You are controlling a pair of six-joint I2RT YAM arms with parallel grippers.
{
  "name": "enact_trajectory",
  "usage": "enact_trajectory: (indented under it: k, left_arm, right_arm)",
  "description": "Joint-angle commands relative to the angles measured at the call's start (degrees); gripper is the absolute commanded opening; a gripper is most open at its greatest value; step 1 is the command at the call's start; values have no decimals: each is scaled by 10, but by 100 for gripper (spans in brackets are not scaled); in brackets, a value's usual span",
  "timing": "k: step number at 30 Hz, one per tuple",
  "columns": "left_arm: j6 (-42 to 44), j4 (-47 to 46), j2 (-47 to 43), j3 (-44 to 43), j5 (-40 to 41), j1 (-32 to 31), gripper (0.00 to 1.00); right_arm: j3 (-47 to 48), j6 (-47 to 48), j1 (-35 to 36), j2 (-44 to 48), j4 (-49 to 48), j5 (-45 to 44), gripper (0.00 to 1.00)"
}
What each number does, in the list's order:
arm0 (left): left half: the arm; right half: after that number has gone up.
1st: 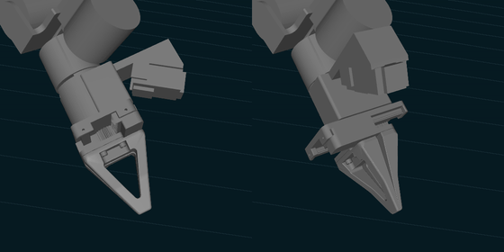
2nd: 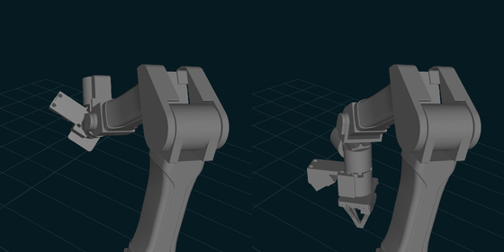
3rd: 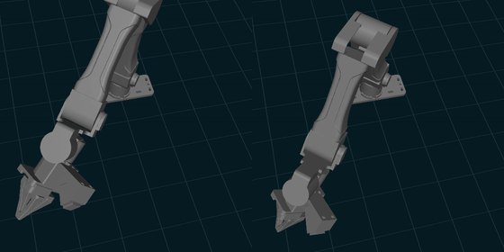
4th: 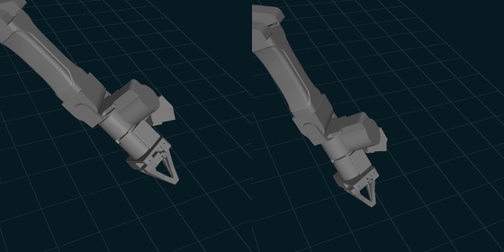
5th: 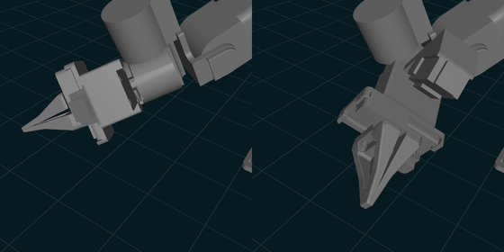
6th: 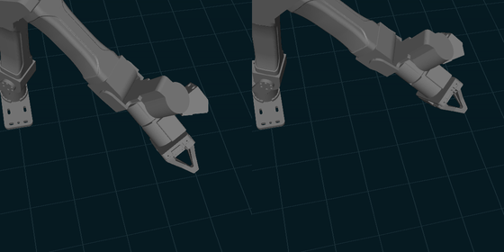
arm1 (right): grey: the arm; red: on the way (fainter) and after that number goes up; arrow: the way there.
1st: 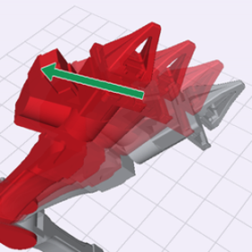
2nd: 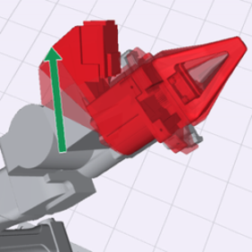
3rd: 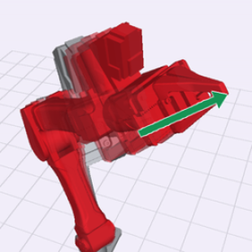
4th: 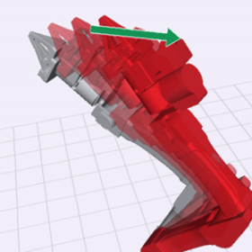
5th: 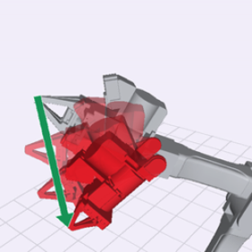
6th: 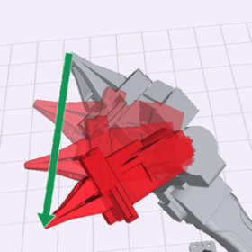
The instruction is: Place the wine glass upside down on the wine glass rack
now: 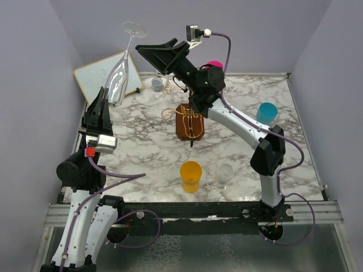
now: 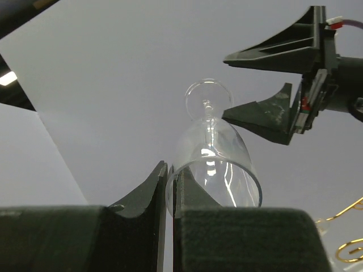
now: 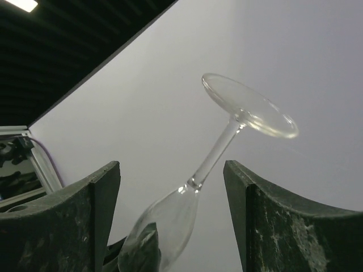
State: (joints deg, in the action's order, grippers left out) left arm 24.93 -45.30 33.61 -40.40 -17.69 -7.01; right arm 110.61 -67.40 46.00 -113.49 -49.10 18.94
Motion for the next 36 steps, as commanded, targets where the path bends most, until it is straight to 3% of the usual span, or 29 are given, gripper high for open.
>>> enact_trajectory:
  k: [1, 9, 16, 20, 31, 36]
  left_arm:
    - [-35, 8, -3, -9, -43, -3, 0]
    - [-28, 3, 3, -10, -45, -3, 0]
    - [-16, -1, 7, -7, -43, -3, 0]
    - [-16, 2, 13, -13, -37, -3, 0]
    - [11, -30, 27, -4, -25, -3, 0]
    - [19, -31, 29, 4, -37, -3, 0]
  right_arm:
    - [61, -14, 16, -41, 21, 10, 73]
    - [71, -20, 21, -51, 29, 8, 69]
    - [86, -48, 25, -68, 13, 22, 49]
    - [84, -60, 27, -69, 6, 26, 29]
    - [32, -90, 43, -58, -49, 6, 27]
    - [0, -91, 53, -48, -83, -17, 21]
